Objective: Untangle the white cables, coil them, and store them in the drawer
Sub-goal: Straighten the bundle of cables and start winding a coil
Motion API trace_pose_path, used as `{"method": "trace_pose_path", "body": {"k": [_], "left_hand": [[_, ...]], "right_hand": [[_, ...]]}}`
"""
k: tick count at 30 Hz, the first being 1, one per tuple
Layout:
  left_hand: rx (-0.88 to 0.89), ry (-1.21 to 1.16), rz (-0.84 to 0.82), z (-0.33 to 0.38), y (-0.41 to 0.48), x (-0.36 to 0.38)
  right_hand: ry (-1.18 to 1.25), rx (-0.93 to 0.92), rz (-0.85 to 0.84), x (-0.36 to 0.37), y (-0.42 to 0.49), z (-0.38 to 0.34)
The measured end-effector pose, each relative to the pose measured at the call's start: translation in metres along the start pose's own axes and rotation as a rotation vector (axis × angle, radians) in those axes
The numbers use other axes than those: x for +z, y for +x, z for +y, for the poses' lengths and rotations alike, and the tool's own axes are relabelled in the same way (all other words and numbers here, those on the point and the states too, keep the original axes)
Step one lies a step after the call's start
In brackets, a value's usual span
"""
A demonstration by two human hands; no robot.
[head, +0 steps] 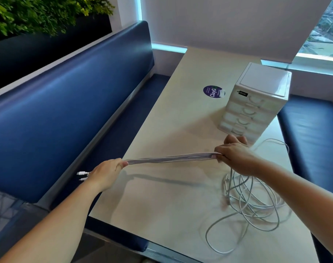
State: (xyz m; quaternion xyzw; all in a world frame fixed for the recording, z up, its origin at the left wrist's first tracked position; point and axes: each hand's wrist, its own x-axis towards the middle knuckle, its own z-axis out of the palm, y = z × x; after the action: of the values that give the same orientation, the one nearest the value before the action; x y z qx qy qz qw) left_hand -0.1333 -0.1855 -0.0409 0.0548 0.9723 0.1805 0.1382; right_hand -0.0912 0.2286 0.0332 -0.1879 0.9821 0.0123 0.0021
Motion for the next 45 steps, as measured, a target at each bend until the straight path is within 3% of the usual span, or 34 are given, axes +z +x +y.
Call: {"method": "trace_pose_path", "body": {"k": [6, 10, 16, 19, 22, 25, 30, 33, 39, 45], "left_hand": [[0.02, 0.194, 0.012, -0.004, 0.009, 0.011], [0.007, 0.223, -0.017, -0.001, 0.006, 0.014], [-0.034, 0.188, -0.025, 0.025, 0.01, -0.009], [0.155, -0.007, 0.004, 0.086, 0.005, -0.039], [0.384, -0.317, -0.162, 0.16, -0.011, -0.063], [0.493, -0.255, -0.257, 0.202, -0.015, -0.062], [0.562, -0.165, 0.027, 0.21, -0.013, -0.066], [0.602, -0.023, 0.182, 0.205, -0.015, -0.076], [0.606, 0.045, 0.267, 0.195, -0.018, -0.094], [0.604, 0.017, 0.384, 0.179, -0.02, -0.114]], "right_hand": [[-0.176, -0.05, 0.082, -0.001, -0.002, 0.005], [0.172, 0.043, -0.067, -0.005, -0.002, -0.006], [0.224, 0.002, -0.083, -0.034, 0.005, -0.02], [0.215, -0.025, -0.134, -0.049, 0.013, -0.032], [0.204, -0.064, -0.124, -0.064, 0.023, -0.045], [0.148, -0.054, -0.098, -0.075, 0.029, -0.048], [0.179, -0.077, -0.015, -0.077, 0.021, -0.049], [0.133, 0.005, 0.013, -0.074, 0.012, -0.041], [0.158, 0.119, 0.061, -0.073, -0.009, -0.021], [0.313, 0.201, -0.07, -0.098, -0.025, -0.004]]}}
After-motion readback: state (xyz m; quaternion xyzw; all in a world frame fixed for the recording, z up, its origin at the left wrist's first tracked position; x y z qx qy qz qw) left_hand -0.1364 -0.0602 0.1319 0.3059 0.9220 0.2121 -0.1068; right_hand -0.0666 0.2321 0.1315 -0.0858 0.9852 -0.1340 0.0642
